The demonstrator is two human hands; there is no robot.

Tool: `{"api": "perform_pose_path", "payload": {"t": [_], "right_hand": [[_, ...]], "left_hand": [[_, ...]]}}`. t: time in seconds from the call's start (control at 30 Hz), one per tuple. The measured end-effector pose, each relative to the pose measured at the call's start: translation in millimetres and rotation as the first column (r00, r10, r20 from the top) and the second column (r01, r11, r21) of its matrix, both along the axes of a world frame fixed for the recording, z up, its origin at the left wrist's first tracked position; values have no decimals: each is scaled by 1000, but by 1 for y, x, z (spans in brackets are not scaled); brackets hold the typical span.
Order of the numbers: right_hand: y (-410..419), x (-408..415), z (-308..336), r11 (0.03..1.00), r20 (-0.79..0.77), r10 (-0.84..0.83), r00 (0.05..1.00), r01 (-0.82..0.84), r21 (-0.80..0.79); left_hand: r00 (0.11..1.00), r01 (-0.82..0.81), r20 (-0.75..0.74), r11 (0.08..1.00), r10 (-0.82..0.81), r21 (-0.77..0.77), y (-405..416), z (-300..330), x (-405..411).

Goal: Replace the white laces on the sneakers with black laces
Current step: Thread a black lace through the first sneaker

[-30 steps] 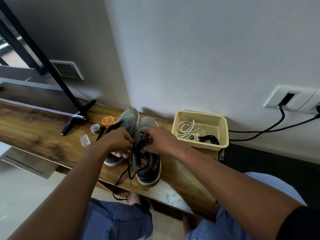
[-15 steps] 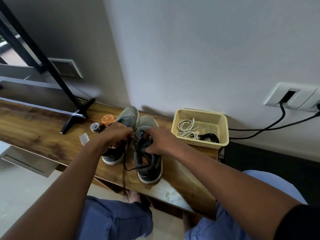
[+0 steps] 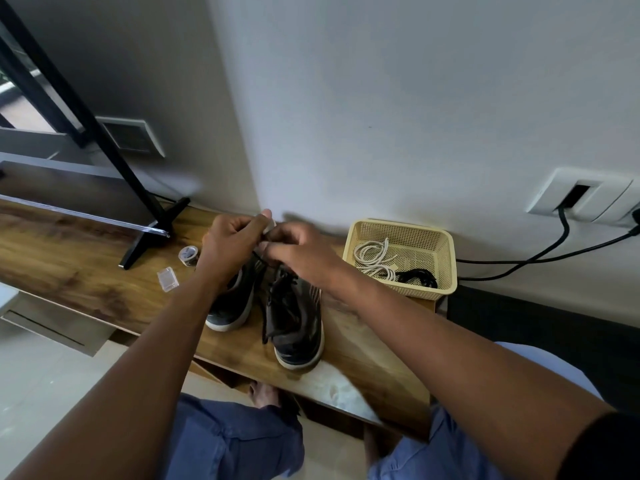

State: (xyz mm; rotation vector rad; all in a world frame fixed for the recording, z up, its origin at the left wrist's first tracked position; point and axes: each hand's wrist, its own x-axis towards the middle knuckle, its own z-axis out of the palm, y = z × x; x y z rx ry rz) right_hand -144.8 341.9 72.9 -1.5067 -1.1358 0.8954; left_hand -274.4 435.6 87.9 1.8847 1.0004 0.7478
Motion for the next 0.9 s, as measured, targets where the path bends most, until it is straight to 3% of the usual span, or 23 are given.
{"api": "perform_pose_path", "payload": {"t": [0.07,0.17,0.27,0.33,0.43,0.6,0.7,0.8,0.9], "right_hand": [[-2,5,0,998,-9,-45,999,45,34],[-3,15,-2,993,95,-111,989,108,36],[-2,22,-5,984,222,-166,961,175,-23],[-4,24,-7,980,276,-178,944,196,-40],[-6,22,-7,982,326,-159,932,185,-50],[-9,20,-5,988,349,-127,929,148,-32],[-10,22,-8,990,362,-120,924,138,-25],[-8,21,-10,992,361,-89,928,116,-52],[-7,17,-13,994,346,-34,938,67,-84]], "left_hand": [[997,-63,35,998,64,-9,2,2,-3],[955,-256,131,963,265,-85,3,9,-8],[832,-423,266,867,487,-263,8,17,-14],[753,-443,316,799,578,-407,12,19,-19],[708,-343,415,793,571,-505,13,21,-20],[804,-465,298,857,514,-222,12,14,-15],[759,-543,325,824,564,-162,12,10,-17],[684,-524,428,806,591,-275,15,11,-20],[593,-279,590,827,548,-488,12,16,-18]]}}
